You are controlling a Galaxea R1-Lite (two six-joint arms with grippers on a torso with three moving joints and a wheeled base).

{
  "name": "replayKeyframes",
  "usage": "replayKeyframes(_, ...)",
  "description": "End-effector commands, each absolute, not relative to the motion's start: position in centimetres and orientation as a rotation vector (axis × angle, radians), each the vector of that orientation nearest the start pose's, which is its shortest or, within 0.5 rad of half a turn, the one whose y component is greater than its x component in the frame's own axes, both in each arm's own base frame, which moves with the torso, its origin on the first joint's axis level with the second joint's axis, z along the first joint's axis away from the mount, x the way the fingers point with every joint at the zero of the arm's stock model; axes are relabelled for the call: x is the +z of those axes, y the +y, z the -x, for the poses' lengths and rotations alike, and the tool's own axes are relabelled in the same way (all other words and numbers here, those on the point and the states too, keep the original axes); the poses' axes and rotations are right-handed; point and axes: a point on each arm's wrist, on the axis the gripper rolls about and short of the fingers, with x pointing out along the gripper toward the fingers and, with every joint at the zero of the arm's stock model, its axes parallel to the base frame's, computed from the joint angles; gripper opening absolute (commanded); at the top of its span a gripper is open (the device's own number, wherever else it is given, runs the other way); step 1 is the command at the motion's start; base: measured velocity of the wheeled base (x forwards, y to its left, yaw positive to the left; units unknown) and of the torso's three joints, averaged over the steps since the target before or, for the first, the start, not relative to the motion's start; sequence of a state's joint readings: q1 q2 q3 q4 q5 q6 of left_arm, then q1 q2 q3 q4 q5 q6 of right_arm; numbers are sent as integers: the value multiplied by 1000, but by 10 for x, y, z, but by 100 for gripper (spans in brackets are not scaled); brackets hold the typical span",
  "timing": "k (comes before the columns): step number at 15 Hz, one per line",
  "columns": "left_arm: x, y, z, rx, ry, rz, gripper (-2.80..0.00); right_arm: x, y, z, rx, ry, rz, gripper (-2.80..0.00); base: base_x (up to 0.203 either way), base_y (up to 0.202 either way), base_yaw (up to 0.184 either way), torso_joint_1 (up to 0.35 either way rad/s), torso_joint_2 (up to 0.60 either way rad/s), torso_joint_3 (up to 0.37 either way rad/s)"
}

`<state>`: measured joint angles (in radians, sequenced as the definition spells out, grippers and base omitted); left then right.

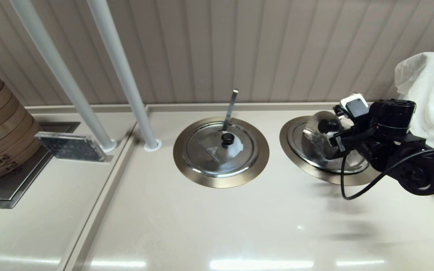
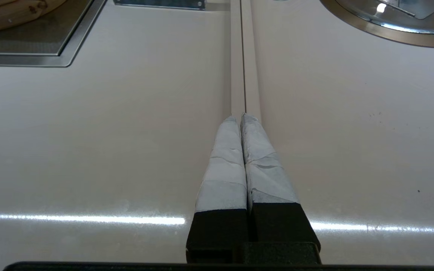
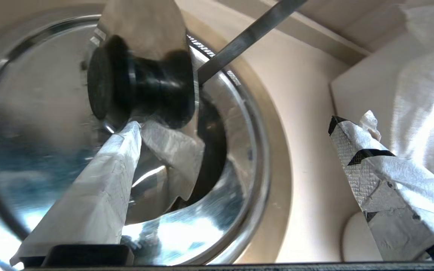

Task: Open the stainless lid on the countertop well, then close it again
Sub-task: Close the lid

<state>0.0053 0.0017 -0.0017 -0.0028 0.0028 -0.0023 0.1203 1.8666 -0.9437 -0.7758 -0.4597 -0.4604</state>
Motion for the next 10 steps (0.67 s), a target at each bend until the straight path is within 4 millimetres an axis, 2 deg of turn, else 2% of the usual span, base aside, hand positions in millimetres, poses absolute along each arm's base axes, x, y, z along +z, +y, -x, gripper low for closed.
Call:
replayKeyframes(1,76,0,23,9,-3,3,-280,194,10,-356,-374,180,481,0,0,0,0,0,0,0)
replayKeyframes(3,76,0,23,9,-3,3,-280,204,0,-356,-396,166,467,0,0,0,0,0,0,0)
replayKeyframes(5,76,0,23,8,-3,3,-280,219,2,-345,-390,138,434,0,0,0,0,0,0,0)
replayKeyframes(7,76,0,23,8,-3,3,-280,226,21,-333,-325,138,381,0,0,0,0,0,0,0)
replayKeyframes(10,76,0,23,9,-3,3,-280,225,45,-326,-246,140,306,0,0,0,0,0,0,0)
